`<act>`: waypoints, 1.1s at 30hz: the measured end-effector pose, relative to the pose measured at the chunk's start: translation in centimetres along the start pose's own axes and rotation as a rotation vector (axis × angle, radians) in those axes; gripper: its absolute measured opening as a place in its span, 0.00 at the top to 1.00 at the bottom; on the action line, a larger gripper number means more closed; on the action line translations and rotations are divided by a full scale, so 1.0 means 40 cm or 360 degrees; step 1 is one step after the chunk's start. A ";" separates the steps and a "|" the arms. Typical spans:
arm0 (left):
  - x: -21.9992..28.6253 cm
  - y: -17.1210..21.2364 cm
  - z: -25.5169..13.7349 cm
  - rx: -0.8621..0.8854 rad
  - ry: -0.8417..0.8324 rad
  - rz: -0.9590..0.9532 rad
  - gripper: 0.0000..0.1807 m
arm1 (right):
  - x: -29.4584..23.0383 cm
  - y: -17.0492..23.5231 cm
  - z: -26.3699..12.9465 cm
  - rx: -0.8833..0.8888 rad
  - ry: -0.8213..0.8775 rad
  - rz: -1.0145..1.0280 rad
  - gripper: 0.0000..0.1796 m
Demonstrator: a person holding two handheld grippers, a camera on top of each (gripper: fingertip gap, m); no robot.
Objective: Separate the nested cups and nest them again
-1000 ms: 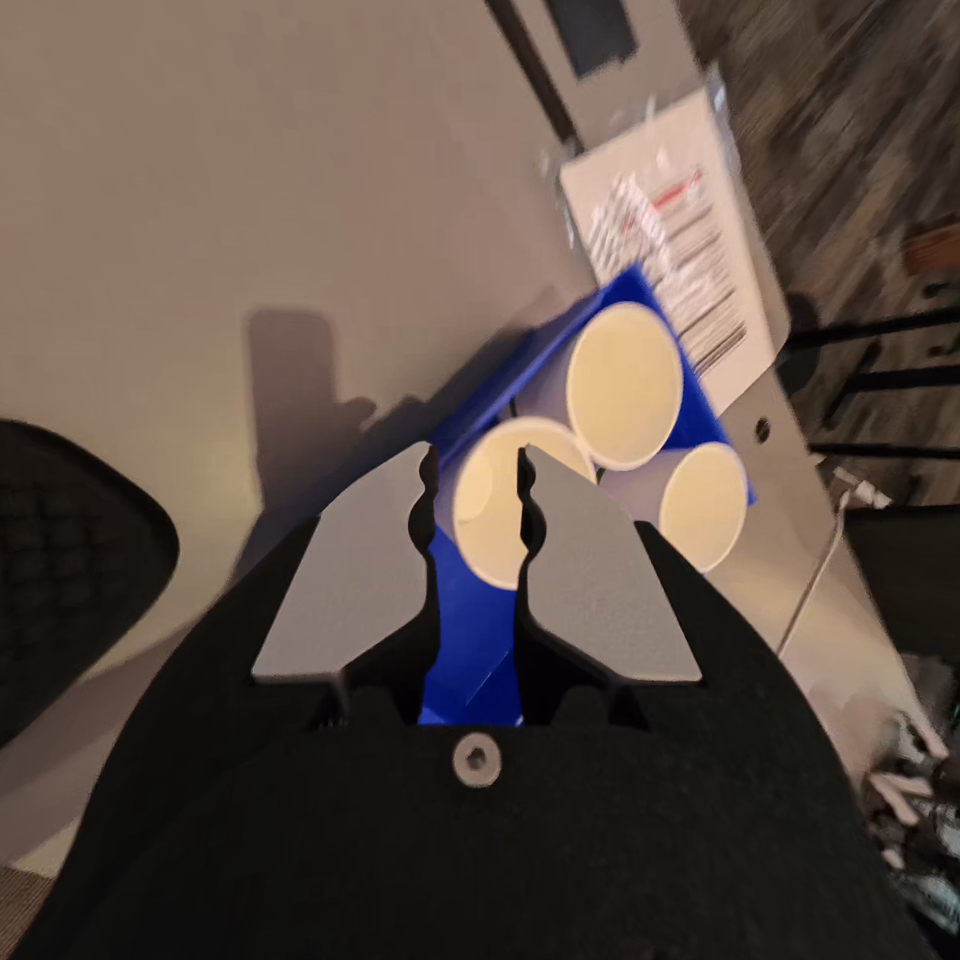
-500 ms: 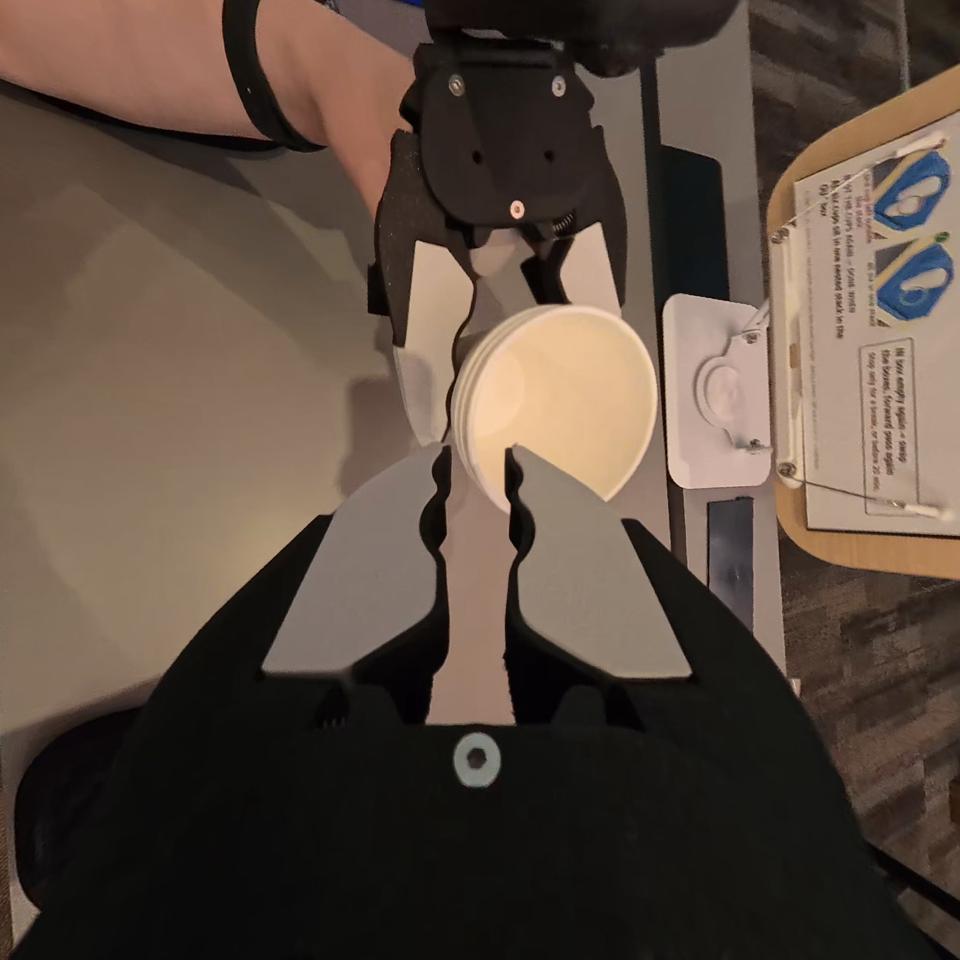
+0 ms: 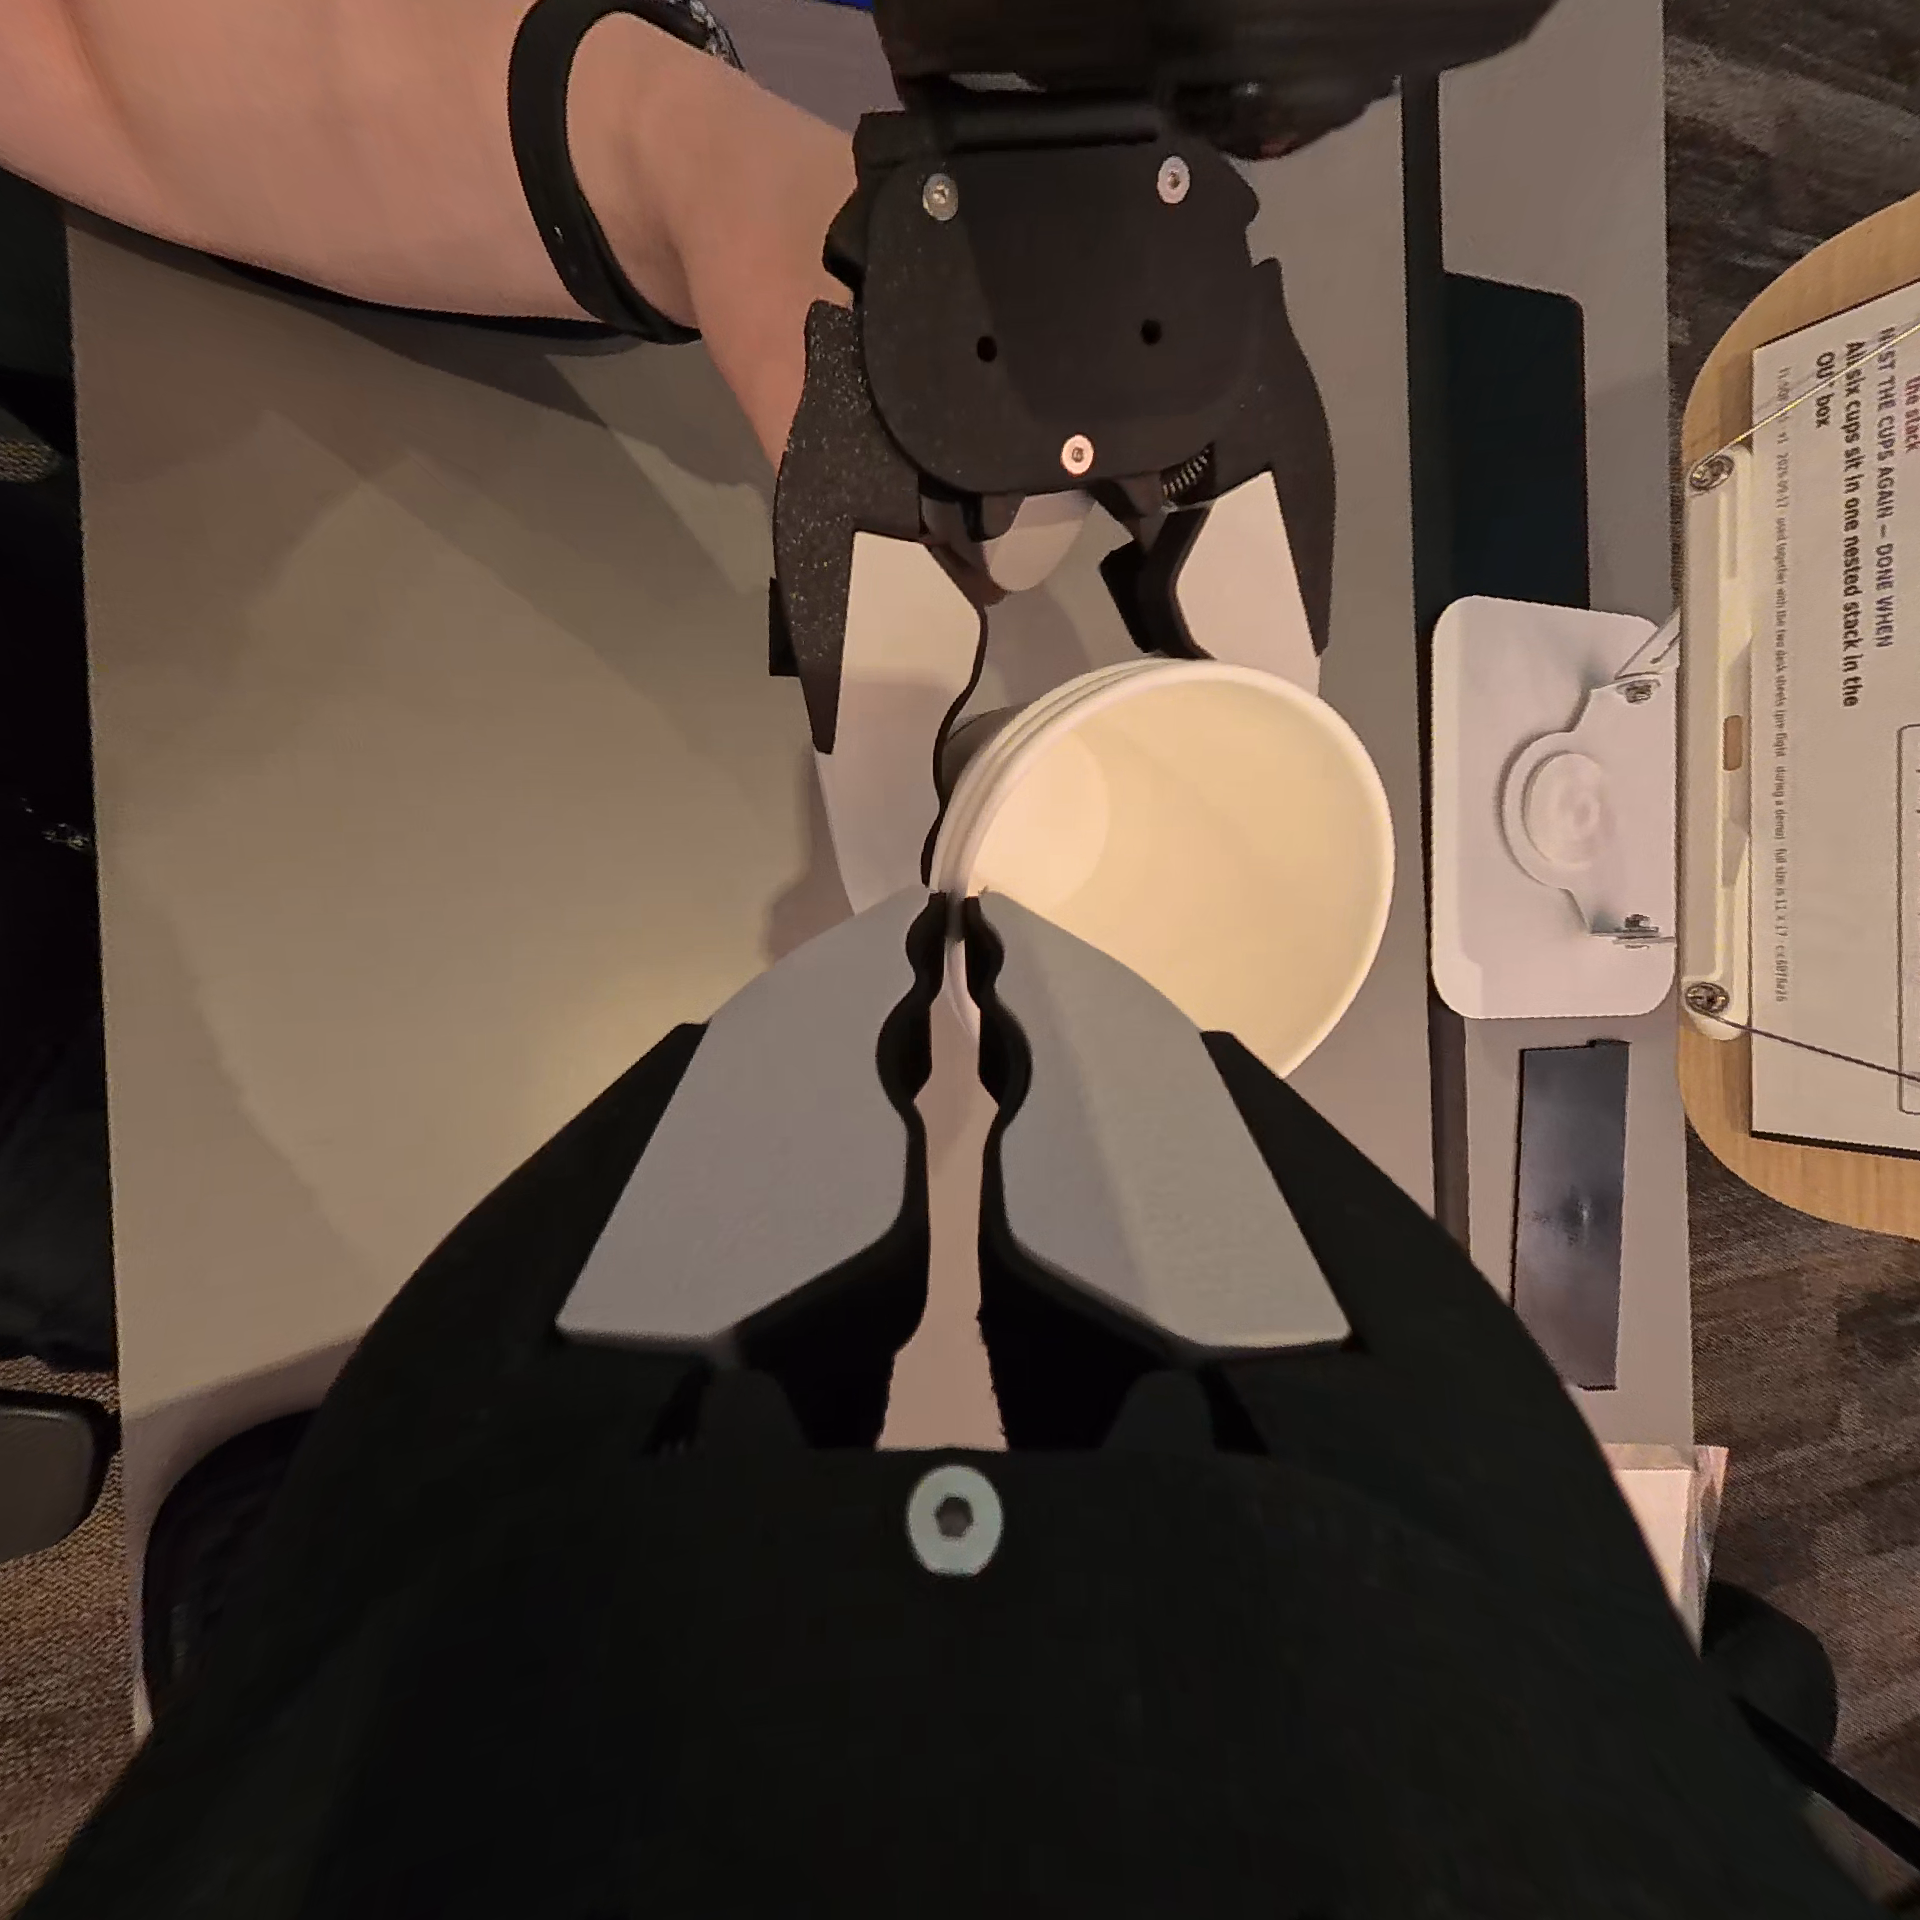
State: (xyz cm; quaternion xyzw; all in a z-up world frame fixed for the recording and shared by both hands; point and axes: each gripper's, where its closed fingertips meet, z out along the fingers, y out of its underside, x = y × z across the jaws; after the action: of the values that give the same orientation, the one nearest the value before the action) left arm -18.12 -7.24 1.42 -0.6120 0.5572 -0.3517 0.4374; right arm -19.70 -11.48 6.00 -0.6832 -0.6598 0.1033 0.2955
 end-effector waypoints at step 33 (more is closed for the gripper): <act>0.017 -0.027 -0.010 0.0054 0.0016 0.0012 0.49 | 0.000 -0.035 -0.044 0.0018 0.0026 -0.0010 0.96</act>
State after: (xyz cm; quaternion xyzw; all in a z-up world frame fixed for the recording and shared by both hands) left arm -17.98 -7.97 2.54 -0.6007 0.5555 -0.3625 0.4463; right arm -19.92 -12.00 8.18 -0.6802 -0.6589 0.1006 0.3051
